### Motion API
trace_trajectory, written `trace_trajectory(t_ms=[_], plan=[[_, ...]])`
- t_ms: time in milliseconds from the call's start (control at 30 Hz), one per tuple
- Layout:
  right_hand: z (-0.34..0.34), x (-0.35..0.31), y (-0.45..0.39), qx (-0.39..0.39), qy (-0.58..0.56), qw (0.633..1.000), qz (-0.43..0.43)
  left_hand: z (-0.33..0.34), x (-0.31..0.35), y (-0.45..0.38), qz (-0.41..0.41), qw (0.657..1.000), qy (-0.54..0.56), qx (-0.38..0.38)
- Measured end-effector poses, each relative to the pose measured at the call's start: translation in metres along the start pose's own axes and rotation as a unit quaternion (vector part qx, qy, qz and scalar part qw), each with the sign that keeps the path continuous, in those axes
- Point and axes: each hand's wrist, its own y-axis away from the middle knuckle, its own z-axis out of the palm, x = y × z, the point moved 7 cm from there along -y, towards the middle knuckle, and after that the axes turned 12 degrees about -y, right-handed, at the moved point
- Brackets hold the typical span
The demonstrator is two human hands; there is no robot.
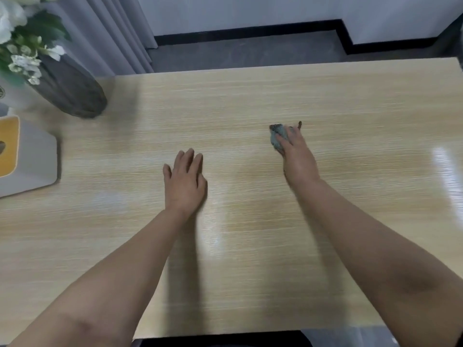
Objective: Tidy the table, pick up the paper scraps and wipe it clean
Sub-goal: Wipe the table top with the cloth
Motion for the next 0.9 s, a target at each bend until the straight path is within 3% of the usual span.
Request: trace_trajectory(t_ms=[33,100,167,267,367,467,567,633,800,833,900], plan=[[0.006,-0.012,0.006,0.012,-0.009,1.000,-0.028,0.000,0.000,-0.006,0.004,1.000,-0.002,0.001],[0.019,-0.053,0.027,-0.003,-0.028,0.985,-0.173,0.000,0.001,-0.019,0.003,1.000,-0.002,0.002],[0.035,-0.083,0.059,-0.103,-0.039,0.948,-0.300,0.001,0.001,-0.029,0.001,1.000,-0.004,0.001],[0.036,-0.080,0.068,-0.203,0.011,0.894,-0.399,0.000,0.000,-0.040,-0.006,1.000,0.000,0.018],[0.023,-0.059,0.016,-0.205,0.065,0.914,-0.344,0.003,-0.003,-0.052,-0.017,1.000,-0.004,0.015],[0.001,-0.038,-0.031,-0.085,0.035,0.974,-0.205,0.000,-0.004,-0.070,-0.015,1.000,0.001,0.020],[0.008,-0.038,-0.032,-0.031,0.005,0.992,-0.121,-0.001,-0.006,-0.087,-0.016,1.000,-0.004,0.010],[0.026,-0.059,-0.011,-0.062,-0.024,0.978,-0.196,0.002,-0.005,-0.090,-0.013,1.000,-0.003,0.006],[0.037,-0.074,0.018,-0.206,0.021,0.898,-0.388,0.003,-0.005,-0.089,-0.024,0.999,0.010,0.032],[0.035,-0.071,0.005,-0.213,0.038,0.896,-0.388,0.003,-0.006,-0.089,-0.024,0.999,0.009,0.033],[0.026,-0.064,-0.031,-0.180,0.038,0.927,-0.327,0.003,-0.005,-0.090,-0.025,0.999,0.010,0.032]])
